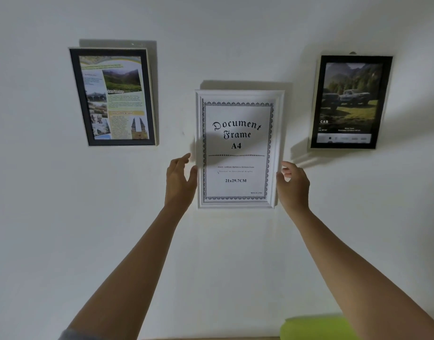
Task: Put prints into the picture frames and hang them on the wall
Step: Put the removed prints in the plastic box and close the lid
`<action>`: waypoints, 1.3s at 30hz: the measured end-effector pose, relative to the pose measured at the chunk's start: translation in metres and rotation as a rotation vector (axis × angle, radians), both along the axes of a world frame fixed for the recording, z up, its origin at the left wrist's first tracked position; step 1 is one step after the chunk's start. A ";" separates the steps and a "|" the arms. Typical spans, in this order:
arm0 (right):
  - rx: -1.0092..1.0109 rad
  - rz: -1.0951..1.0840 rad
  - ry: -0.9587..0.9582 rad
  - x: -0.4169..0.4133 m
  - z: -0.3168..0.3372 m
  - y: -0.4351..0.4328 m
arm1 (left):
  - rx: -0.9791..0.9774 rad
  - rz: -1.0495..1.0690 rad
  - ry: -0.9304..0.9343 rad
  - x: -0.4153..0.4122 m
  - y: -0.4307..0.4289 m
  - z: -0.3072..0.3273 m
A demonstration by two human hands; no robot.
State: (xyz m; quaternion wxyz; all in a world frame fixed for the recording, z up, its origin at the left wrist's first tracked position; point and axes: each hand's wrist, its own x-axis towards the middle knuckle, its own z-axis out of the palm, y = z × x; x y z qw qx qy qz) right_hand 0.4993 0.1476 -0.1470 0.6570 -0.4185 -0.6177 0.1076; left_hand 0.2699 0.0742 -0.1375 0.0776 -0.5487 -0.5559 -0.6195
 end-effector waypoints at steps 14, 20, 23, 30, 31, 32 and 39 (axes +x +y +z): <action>-0.598 -0.176 -0.391 0.152 -0.153 -0.083 | -0.470 -0.152 0.241 0.093 -0.053 -0.159; -0.915 -0.209 -0.575 0.244 -0.271 -0.090 | -0.855 -0.261 0.243 0.175 -0.053 -0.286; -1.055 -0.190 -0.657 0.282 -0.324 -0.086 | -1.027 -0.276 0.215 0.214 -0.056 -0.351; -1.094 -0.202 -0.665 0.329 -0.388 -0.063 | -1.105 -0.154 -0.008 0.269 -0.063 -0.422; -1.087 -0.186 -0.639 0.331 -0.394 -0.060 | -1.102 -0.140 -0.031 0.275 -0.062 -0.424; -1.071 -0.178 -0.606 0.331 -0.399 -0.057 | -1.093 -0.124 -0.056 0.281 -0.060 -0.426; -0.960 -0.225 -0.346 0.320 -0.416 -0.051 | -0.994 -0.016 -0.326 0.307 -0.051 -0.431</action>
